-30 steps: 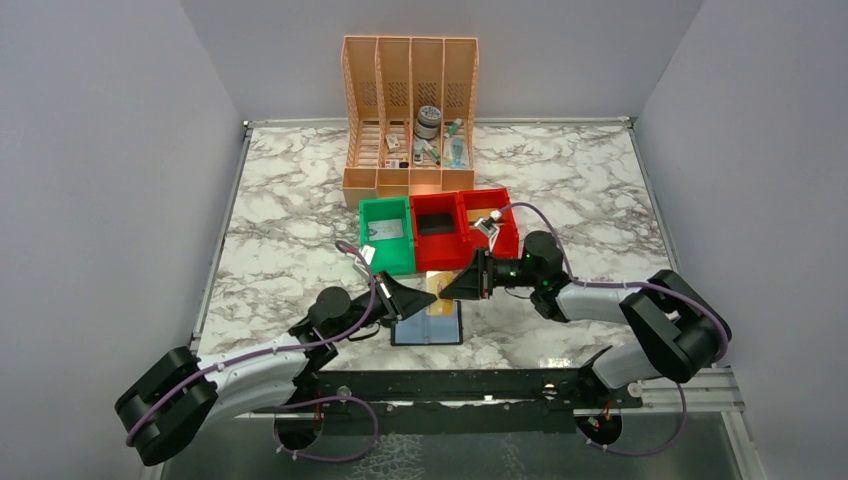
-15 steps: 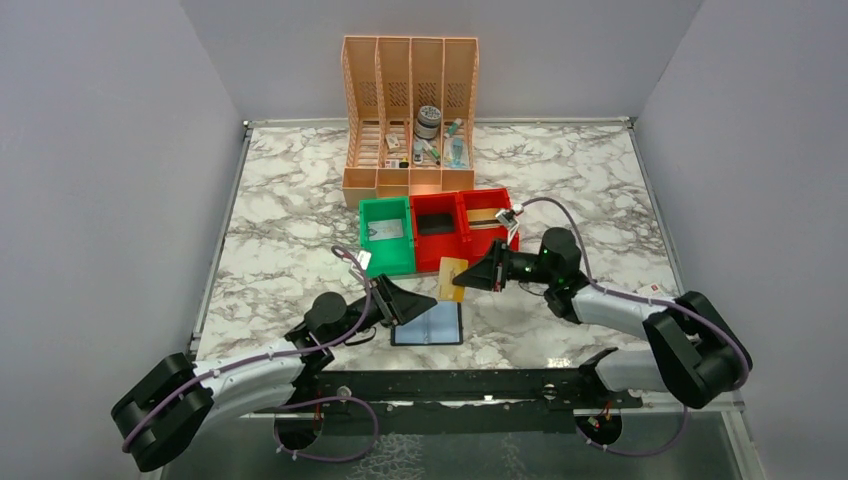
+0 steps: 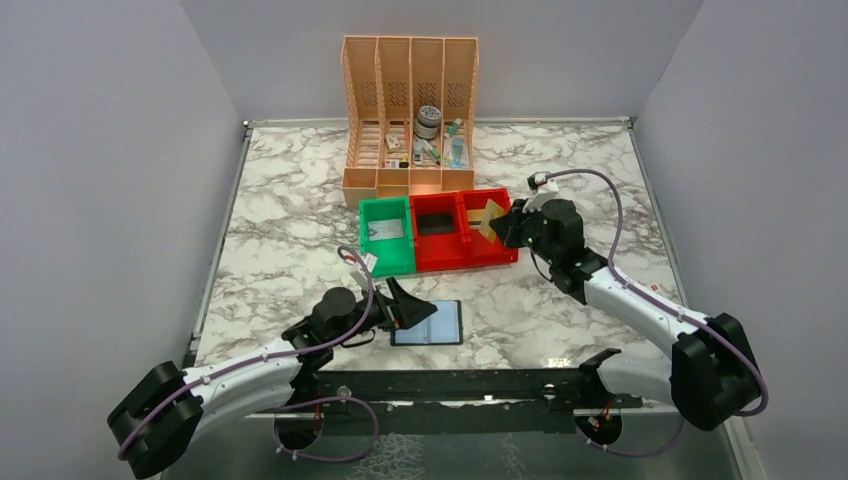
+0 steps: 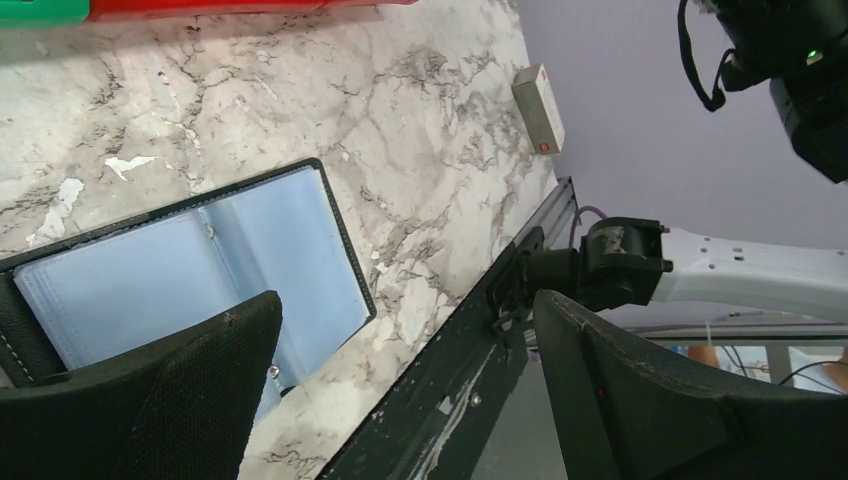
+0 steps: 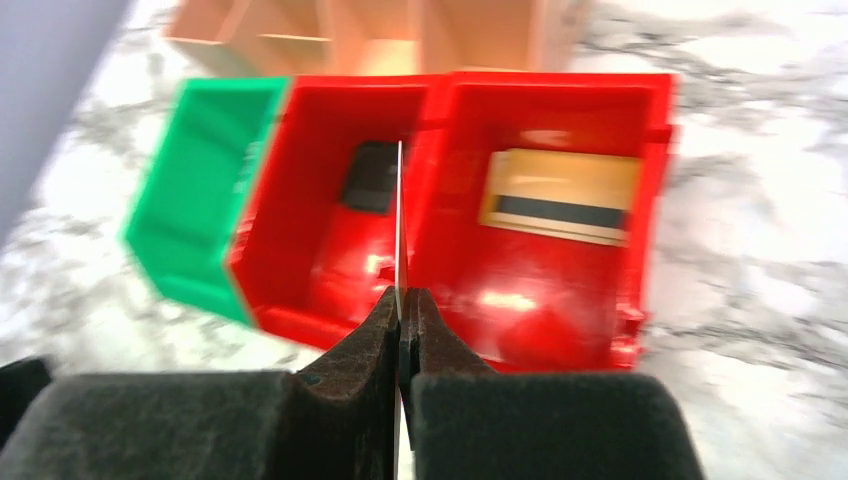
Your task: Take the credit cards out of the card holder
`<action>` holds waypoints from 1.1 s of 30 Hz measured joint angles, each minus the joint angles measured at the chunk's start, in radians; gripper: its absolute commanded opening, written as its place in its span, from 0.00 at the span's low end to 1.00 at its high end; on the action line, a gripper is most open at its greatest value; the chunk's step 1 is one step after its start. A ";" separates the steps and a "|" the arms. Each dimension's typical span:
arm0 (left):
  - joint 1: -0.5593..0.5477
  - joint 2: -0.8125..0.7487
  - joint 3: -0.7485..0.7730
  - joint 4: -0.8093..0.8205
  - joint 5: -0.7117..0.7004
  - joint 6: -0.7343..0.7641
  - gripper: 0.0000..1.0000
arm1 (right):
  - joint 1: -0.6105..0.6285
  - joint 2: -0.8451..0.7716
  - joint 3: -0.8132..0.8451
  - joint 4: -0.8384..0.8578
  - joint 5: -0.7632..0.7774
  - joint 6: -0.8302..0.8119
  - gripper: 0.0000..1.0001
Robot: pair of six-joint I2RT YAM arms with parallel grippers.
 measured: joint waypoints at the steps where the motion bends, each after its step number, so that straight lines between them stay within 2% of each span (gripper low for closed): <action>1: 0.000 0.000 0.007 -0.019 -0.001 0.010 0.99 | 0.000 0.016 0.012 -0.016 0.042 -0.019 0.01; 4: 0.000 0.006 0.037 -0.064 -0.001 0.044 0.99 | -0.003 0.079 0.062 -0.040 0.132 -0.096 0.01; 8: 0.000 0.025 0.082 -0.127 0.002 0.086 0.99 | -0.005 0.181 0.118 -0.049 0.159 -0.212 0.01; 16: 0.000 0.047 0.222 -0.418 -0.032 0.196 0.99 | -0.005 0.234 0.126 0.040 0.179 -0.612 0.01; 19: 0.000 0.054 0.252 -0.478 -0.047 0.228 0.99 | -0.004 0.249 0.126 0.058 0.177 -0.750 0.01; 25: 0.000 0.111 0.265 -0.533 -0.054 0.256 0.99 | -0.004 0.306 0.125 0.080 0.130 -0.967 0.01; 33: 0.000 0.159 0.278 -0.568 -0.054 0.275 0.99 | 0.001 0.434 0.159 0.063 0.084 -1.142 0.01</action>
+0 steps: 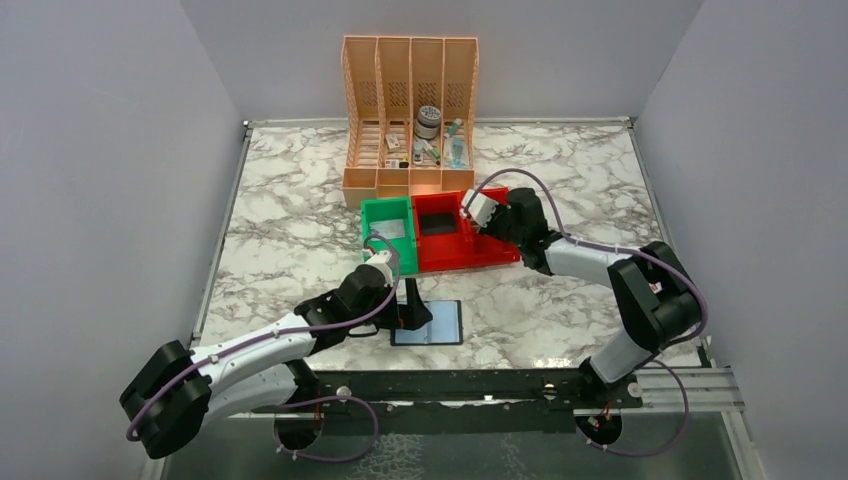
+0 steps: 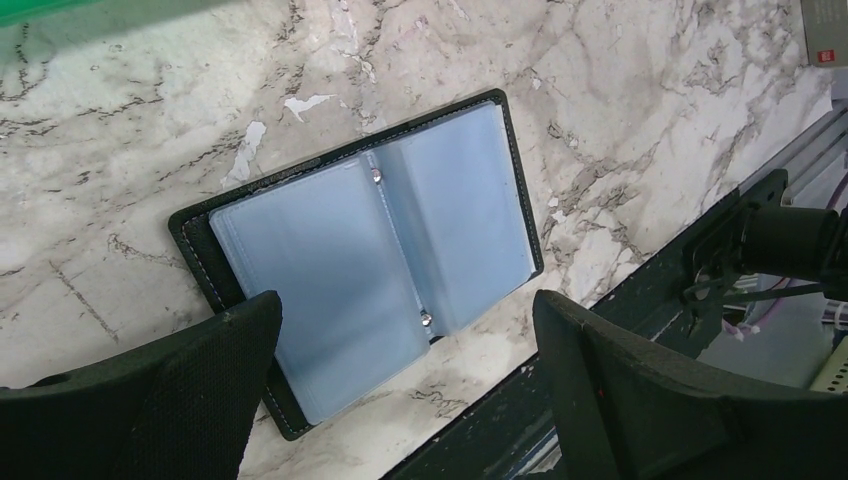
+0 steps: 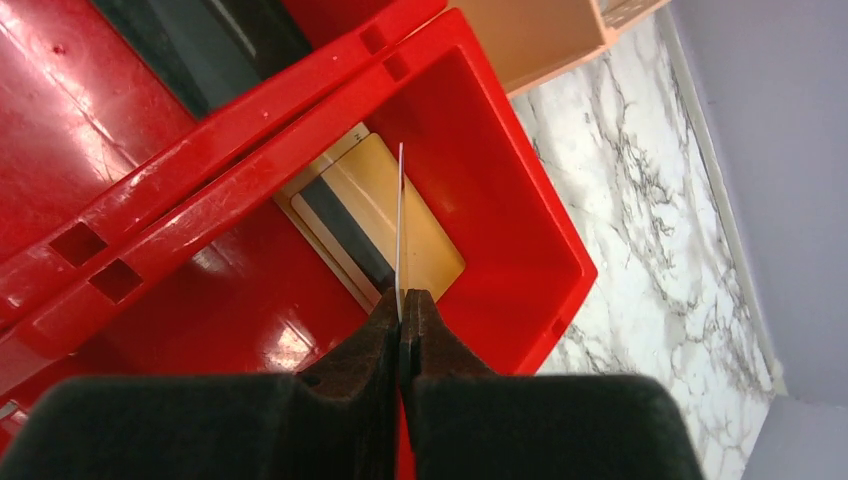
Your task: Take the credit cards out of the card holder
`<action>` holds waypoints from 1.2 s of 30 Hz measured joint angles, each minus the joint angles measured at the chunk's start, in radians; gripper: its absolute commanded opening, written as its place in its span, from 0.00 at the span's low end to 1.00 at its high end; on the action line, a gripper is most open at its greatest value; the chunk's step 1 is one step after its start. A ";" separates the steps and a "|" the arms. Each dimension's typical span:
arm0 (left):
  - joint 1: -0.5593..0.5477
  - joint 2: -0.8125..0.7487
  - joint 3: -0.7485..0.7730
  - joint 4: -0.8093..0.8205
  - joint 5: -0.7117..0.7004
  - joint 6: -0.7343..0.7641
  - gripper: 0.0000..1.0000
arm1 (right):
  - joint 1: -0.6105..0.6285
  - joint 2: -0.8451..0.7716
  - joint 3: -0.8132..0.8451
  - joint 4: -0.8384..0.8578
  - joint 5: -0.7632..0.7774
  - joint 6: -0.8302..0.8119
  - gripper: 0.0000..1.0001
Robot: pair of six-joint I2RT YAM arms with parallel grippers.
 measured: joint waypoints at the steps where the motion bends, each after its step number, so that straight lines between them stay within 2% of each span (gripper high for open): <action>1: 0.000 0.000 0.000 0.000 0.000 0.002 0.99 | 0.001 0.011 0.005 -0.002 -0.004 -0.017 0.01; 16: 0.000 0.024 0.028 -0.003 -0.001 0.033 0.99 | 0.010 0.126 0.066 0.063 -0.006 -0.130 0.05; 20: 0.000 0.040 0.028 -0.005 -0.002 0.037 0.99 | 0.013 0.158 0.095 0.060 -0.007 -0.146 0.16; 23: 0.000 0.045 0.028 -0.005 -0.002 0.038 0.99 | 0.013 0.160 0.095 0.035 -0.010 -0.166 0.18; 26: 0.000 0.045 0.028 -0.005 -0.004 0.040 0.99 | 0.013 0.160 0.095 0.014 -0.014 -0.176 0.30; 31: 0.000 0.045 0.028 -0.005 -0.005 0.040 0.99 | 0.013 0.160 0.095 -0.013 -0.023 -0.182 0.32; 34: 0.000 0.042 0.028 -0.005 -0.005 0.039 0.99 | 0.013 0.160 0.102 -0.030 -0.023 -0.179 0.49; 36: 0.000 0.039 0.028 -0.005 -0.005 0.039 0.99 | 0.013 0.160 0.108 -0.035 -0.023 -0.176 0.51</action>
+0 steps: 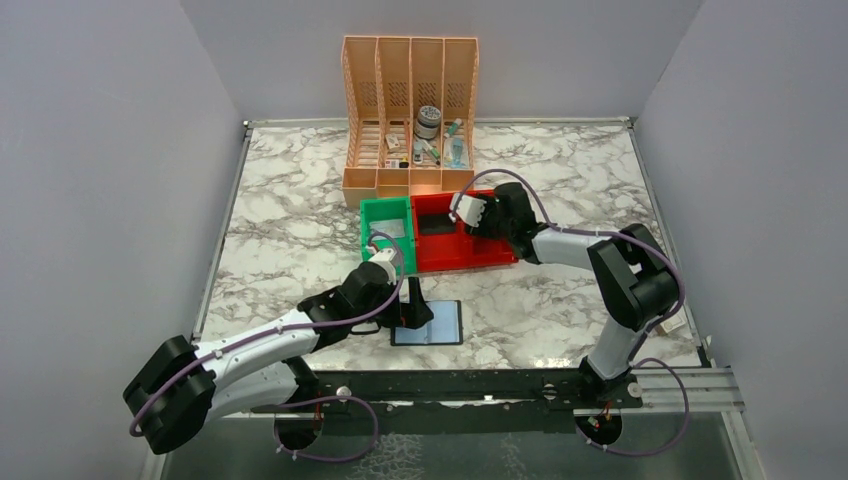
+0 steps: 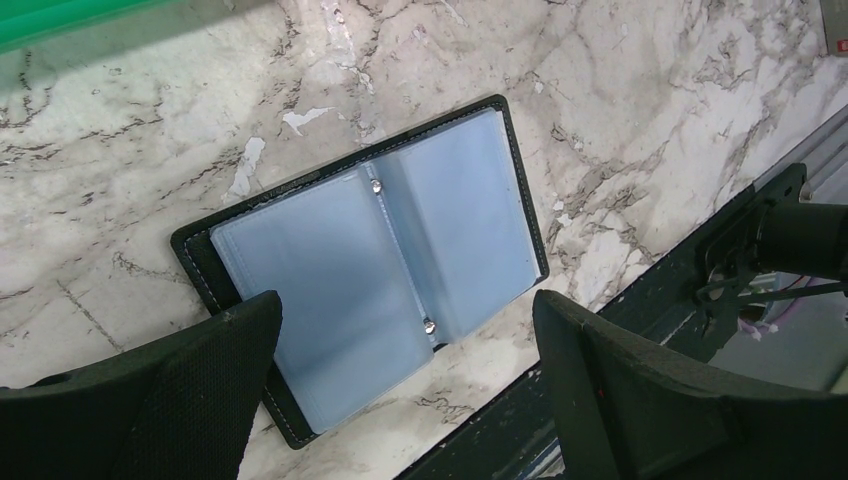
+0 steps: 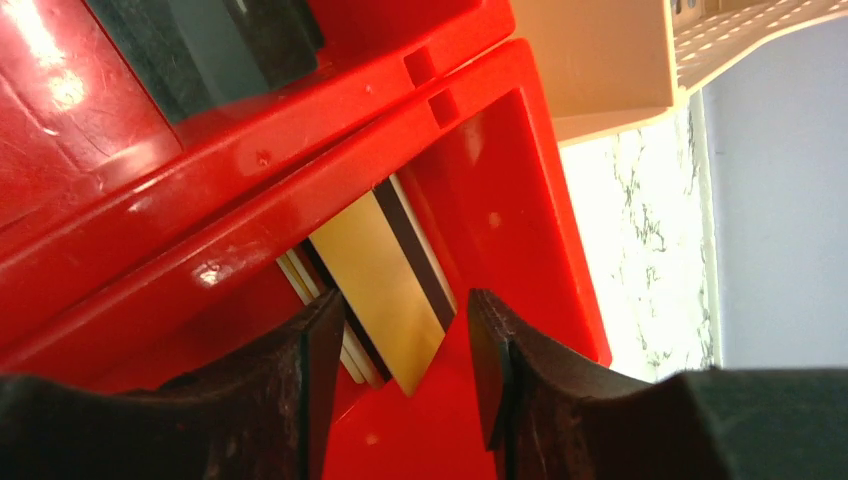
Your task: Take the credit cards out of the card holder
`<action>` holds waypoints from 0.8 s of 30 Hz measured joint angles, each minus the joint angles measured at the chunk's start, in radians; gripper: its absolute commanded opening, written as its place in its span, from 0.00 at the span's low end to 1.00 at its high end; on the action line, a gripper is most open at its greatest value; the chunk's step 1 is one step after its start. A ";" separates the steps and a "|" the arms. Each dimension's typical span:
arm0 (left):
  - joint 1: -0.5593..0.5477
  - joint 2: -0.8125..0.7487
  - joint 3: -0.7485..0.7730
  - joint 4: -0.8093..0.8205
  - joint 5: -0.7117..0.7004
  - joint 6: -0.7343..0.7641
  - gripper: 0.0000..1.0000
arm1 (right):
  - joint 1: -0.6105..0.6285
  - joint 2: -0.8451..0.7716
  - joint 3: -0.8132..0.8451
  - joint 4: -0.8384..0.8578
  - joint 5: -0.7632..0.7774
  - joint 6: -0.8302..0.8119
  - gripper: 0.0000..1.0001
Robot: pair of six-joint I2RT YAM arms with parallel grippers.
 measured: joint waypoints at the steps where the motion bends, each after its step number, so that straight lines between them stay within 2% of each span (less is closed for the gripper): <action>1: 0.000 -0.002 0.000 0.000 0.000 0.000 0.99 | 0.000 0.000 0.005 -0.002 0.000 0.002 0.51; 12: 0.000 -0.027 0.000 0.001 0.000 -0.008 0.99 | 0.000 -0.007 0.010 -0.006 -0.011 0.064 0.56; 20: 0.000 -0.039 -0.002 0.003 0.000 -0.015 0.99 | 0.000 -0.105 0.003 -0.004 -0.051 0.120 0.59; 24: 0.000 -0.041 -0.004 0.005 0.001 -0.015 0.99 | 0.000 -0.168 -0.016 0.008 -0.045 0.237 0.59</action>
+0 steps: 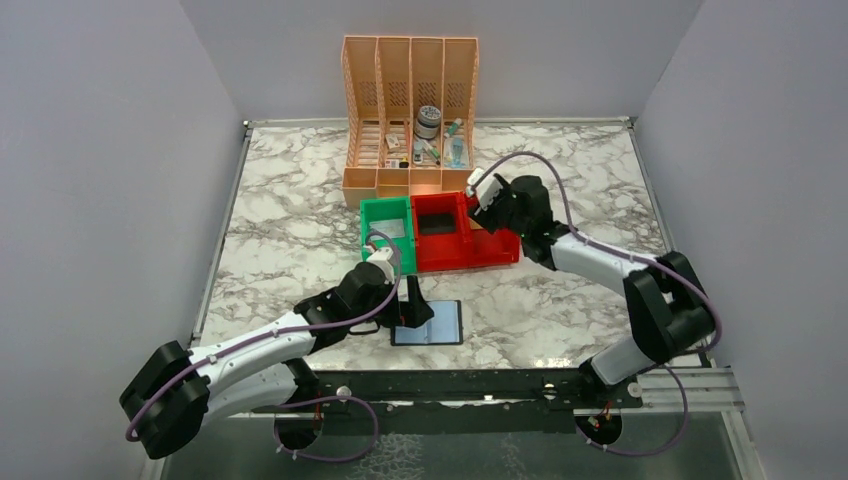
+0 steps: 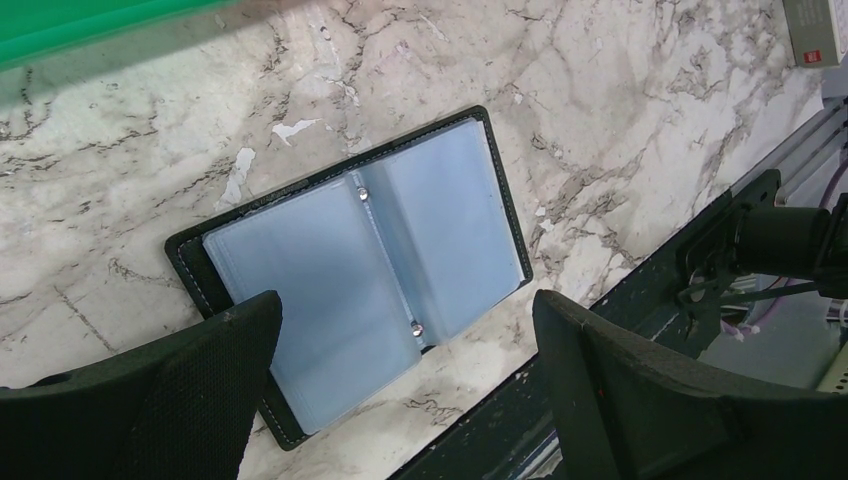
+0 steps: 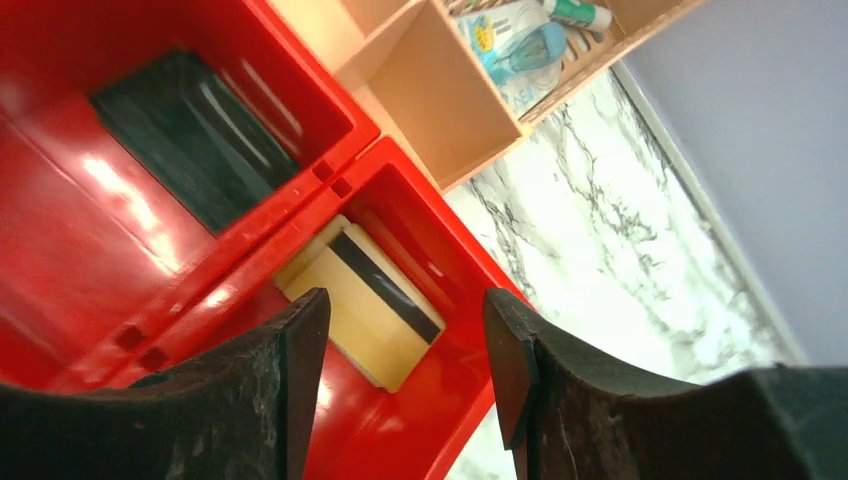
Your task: Take the credit cards out of the card holder
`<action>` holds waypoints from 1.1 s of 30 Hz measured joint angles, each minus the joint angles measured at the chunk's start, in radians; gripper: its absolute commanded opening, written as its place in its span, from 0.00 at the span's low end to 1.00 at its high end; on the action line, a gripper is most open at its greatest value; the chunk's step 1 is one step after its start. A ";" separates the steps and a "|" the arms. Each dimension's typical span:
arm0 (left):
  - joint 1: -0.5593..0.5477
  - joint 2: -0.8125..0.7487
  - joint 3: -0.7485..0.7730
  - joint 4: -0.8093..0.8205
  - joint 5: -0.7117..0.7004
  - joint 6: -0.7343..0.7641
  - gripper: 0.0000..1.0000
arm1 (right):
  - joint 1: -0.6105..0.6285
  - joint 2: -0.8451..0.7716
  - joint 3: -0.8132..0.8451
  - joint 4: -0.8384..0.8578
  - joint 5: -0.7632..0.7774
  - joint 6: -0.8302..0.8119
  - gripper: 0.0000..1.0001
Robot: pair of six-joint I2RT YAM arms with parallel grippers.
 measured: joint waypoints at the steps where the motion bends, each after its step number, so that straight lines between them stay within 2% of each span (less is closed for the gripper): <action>1: 0.000 0.000 -0.002 0.003 0.000 0.000 0.99 | 0.000 -0.029 -0.011 0.004 0.001 0.063 0.58; 4: 0.000 0.001 -0.010 0.006 0.000 -0.001 0.99 | 0.000 -0.164 -0.071 0.036 -0.025 0.320 0.52; 7: -0.001 0.005 -0.013 0.006 -0.001 -0.001 0.99 | 0.000 -0.299 -0.118 0.047 -0.117 0.661 0.49; 11: -0.003 0.012 -0.015 -0.003 -0.019 0.000 0.99 | 0.009 -0.320 -0.149 0.040 -0.312 0.988 0.49; 14: -0.003 0.013 -0.016 -0.008 -0.040 0.000 0.98 | 0.062 -0.311 -0.230 -0.008 -0.371 1.147 0.50; 17: -0.003 0.013 -0.017 -0.012 -0.061 -0.002 0.95 | 0.147 -0.312 -0.296 -0.080 -0.363 1.225 0.49; 22: -0.003 0.008 -0.040 -0.027 -0.082 -0.011 0.89 | 0.255 -0.312 -0.304 -0.159 -0.294 1.294 0.46; 33: -0.003 -0.008 -0.072 -0.041 -0.090 -0.023 0.74 | 0.303 -0.241 -0.349 -0.180 -0.228 1.386 0.45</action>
